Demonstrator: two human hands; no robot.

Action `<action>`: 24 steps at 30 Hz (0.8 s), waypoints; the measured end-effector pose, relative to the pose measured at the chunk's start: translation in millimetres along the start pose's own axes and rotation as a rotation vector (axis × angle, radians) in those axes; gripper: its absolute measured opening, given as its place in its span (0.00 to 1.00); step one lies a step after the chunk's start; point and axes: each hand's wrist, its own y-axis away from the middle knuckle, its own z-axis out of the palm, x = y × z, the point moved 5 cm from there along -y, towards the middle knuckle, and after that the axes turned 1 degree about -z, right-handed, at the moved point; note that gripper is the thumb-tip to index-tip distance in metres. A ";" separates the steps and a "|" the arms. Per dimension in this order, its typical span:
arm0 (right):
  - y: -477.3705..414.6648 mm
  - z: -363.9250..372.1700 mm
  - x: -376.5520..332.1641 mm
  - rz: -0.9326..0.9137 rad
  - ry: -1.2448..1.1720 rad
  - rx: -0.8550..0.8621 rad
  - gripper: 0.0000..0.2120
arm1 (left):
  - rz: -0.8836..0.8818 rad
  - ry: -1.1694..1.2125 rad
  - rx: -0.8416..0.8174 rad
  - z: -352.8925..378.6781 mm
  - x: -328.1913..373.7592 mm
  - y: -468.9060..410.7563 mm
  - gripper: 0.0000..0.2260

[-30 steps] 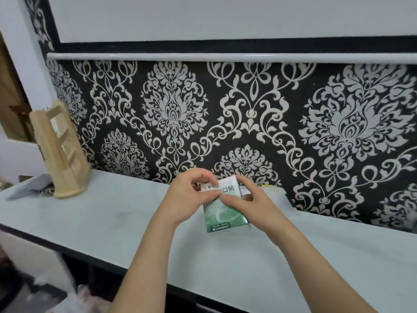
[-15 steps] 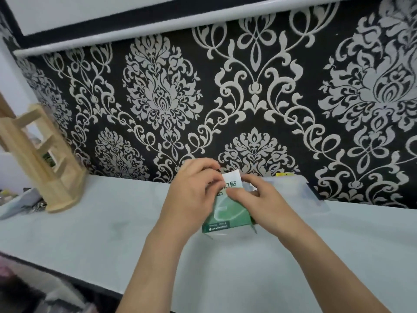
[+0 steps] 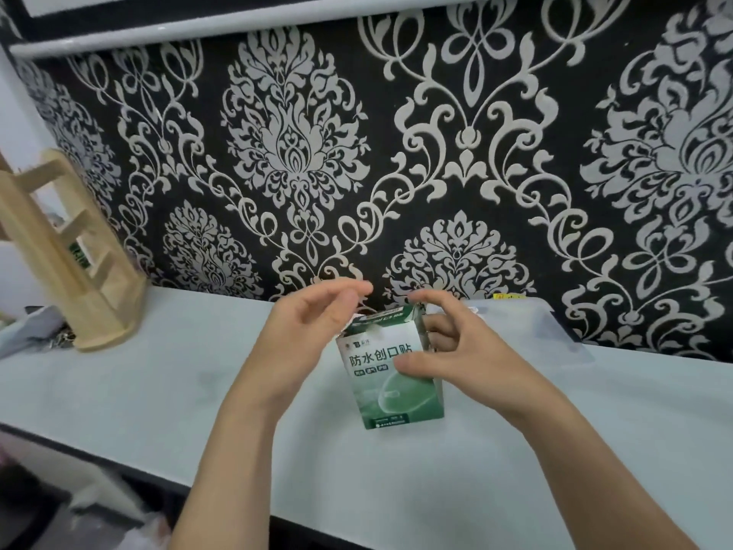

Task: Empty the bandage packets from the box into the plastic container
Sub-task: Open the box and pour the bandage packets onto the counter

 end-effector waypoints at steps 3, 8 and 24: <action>-2.1 -1.9 0.0 0.025 -0.109 -0.030 0.32 | -0.136 -0.018 -0.224 -0.7 -17.5 7.7 0.29; 1.6 -4.0 -2.5 -0.016 -0.064 -0.095 0.32 | -0.160 -0.040 -0.110 5.5 -20.0 7.3 0.26; -4.2 19.5 9.3 -0.130 0.953 0.070 0.34 | -0.325 -0.021 0.150 -0.4 -53.3 5.9 0.11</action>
